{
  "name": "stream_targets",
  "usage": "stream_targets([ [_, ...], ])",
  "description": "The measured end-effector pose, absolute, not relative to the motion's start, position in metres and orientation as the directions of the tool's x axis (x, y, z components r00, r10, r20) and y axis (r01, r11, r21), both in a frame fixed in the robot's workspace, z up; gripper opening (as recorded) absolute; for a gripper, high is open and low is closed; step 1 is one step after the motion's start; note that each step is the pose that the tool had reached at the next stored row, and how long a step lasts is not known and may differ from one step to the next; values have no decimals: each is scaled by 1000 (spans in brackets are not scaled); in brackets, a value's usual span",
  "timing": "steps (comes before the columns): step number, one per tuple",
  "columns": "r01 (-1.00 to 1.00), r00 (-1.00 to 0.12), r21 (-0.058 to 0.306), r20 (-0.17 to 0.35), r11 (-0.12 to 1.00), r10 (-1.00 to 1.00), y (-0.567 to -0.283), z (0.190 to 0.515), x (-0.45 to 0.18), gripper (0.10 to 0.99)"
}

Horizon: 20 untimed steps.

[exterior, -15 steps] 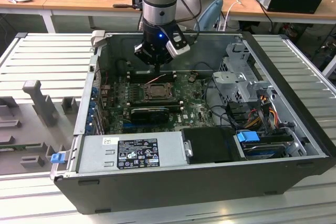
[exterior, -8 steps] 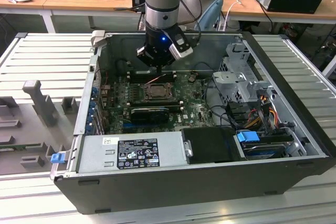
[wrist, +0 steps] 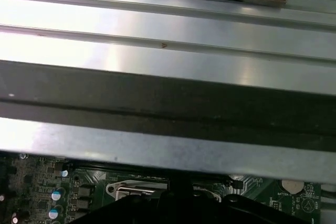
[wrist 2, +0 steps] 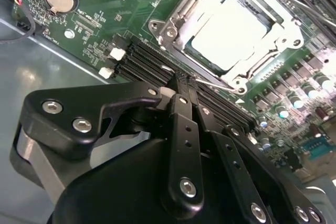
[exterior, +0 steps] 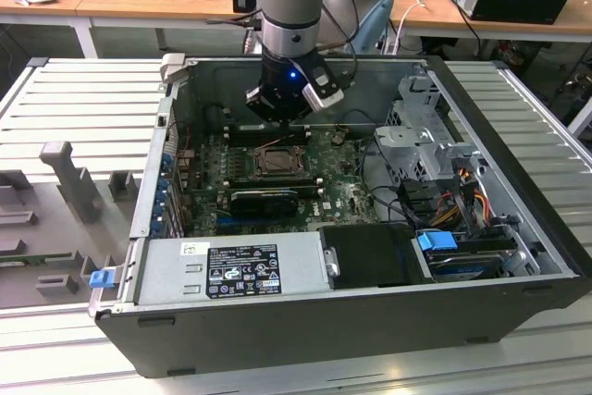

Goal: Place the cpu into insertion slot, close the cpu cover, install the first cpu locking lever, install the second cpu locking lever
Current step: 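Install the first cpu locking lever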

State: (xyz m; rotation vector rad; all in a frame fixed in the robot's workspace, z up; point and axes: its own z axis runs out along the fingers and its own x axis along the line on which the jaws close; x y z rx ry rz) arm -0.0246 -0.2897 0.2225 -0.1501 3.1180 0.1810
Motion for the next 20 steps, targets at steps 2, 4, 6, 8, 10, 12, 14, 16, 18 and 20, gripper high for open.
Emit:
stream_targets([
  [2, -97, -995, 116, -21, 988, -95, -290, 221, -23, 106],
  [4, -97, -995, 117, -20, 988, -95, -290, 220, -22, 106],
  [6, -96, -995, 117, -20, 988, -95, -290, 218, -22, 106],
  [8, -97, -995, 117, -20, 988, -95, -290, 218, -22, 106],
  [10, -97, -995, 117, -21, 988, -95, -290, 218, -22, 106],
  [12, -97, -995, 117, -21, 988, -95, -290, 217, -22, 106],
  [14, -97, -995, 117, -21, 988, -95, -290, 217, -22, 106],
  [16, -97, -995, 117, -21, 988, -95, -290, 217, -22, 106],
  [18, -97, -995, 115, -20, 989, -95, -290, 216, -22, 106],
  [20, -97, -995, 113, -20, 989, -95, -289, 215, -22, 106],
])
